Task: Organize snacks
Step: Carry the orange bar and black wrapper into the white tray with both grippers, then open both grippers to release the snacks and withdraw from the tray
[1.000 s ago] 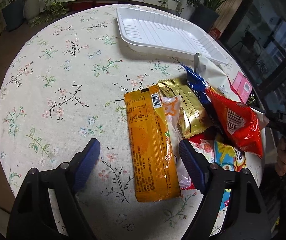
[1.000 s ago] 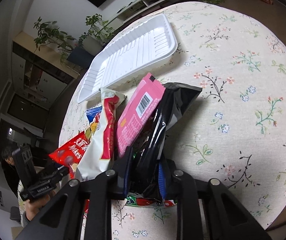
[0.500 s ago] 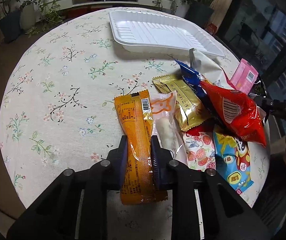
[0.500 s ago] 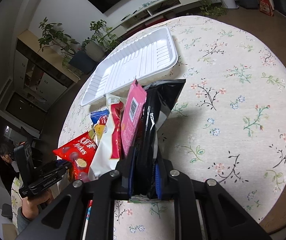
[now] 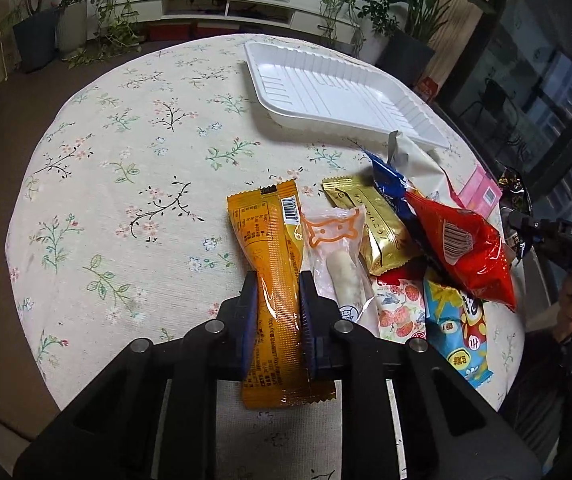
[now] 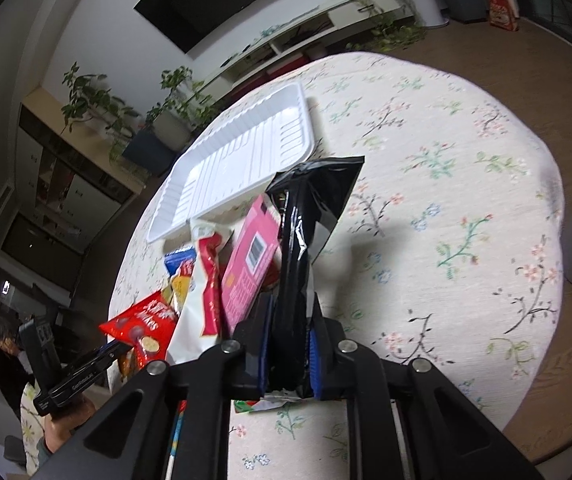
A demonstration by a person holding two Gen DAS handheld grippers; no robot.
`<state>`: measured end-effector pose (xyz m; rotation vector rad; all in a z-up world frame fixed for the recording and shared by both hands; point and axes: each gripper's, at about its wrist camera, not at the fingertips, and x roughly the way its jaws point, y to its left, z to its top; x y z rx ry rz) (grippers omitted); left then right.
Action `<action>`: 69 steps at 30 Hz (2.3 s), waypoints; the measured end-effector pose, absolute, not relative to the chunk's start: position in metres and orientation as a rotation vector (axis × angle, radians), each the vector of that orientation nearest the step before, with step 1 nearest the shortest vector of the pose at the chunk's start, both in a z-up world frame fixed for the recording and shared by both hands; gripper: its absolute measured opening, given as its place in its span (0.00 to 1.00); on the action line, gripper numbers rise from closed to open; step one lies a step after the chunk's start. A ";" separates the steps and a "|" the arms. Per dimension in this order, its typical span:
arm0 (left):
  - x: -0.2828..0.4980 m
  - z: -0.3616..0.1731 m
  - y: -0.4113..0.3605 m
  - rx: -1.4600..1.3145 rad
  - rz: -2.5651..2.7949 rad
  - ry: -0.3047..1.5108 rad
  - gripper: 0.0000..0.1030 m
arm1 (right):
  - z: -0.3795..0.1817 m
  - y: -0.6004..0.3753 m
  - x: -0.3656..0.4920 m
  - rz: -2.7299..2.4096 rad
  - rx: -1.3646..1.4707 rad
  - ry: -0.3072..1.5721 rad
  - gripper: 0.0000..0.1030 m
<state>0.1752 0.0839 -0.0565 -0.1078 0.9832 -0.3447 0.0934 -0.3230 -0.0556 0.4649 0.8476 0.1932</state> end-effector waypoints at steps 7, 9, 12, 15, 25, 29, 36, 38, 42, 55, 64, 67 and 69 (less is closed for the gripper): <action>0.172 -0.046 0.086 -0.150 -0.377 0.957 0.17 | -0.045 -0.334 0.086 0.111 0.462 0.766 0.16; 0.173 -0.035 0.085 -0.156 -0.387 0.937 0.17 | -0.038 -0.336 0.084 0.110 0.456 0.729 0.16; 0.181 -0.013 0.082 -0.139 -0.399 0.900 0.17 | -0.024 -0.331 0.087 0.125 0.413 0.691 0.16; 0.208 0.011 0.074 -0.091 -0.391 0.868 0.17 | -0.005 -0.320 0.101 0.167 0.369 0.674 0.16; 0.341 0.033 0.013 0.026 -0.392 0.920 0.17 | 0.022 -0.265 0.250 0.293 0.271 0.784 0.16; 0.374 0.009 0.001 0.032 -0.372 0.975 0.17 | -0.003 -0.256 0.293 0.270 0.245 0.847 0.16; 0.394 -0.026 -0.015 0.054 -0.356 1.044 0.17 | -0.038 -0.255 0.321 0.216 0.196 0.932 0.16; 0.390 -0.038 -0.017 0.059 -0.349 1.056 0.17 | -0.044 -0.253 0.322 0.198 0.169 0.952 0.16; 0.391 -0.052 -0.021 0.070 -0.326 1.070 0.17 | -0.053 -0.250 0.322 0.176 0.138 0.980 0.17; 0.393 -0.057 -0.012 0.078 -0.243 1.033 0.25 | -0.055 -0.251 0.321 0.146 0.120 0.955 0.46; 0.372 -0.038 -0.022 0.094 -0.263 0.985 0.61 | -0.029 -0.259 0.311 0.182 0.192 0.873 0.64; 0.366 -0.029 -0.023 0.096 -0.257 0.966 0.61 | -0.018 -0.262 0.306 0.200 0.218 0.832 0.67; 0.361 -0.020 -0.021 0.092 -0.251 0.946 0.61 | -0.012 -0.264 0.303 0.213 0.233 0.811 0.68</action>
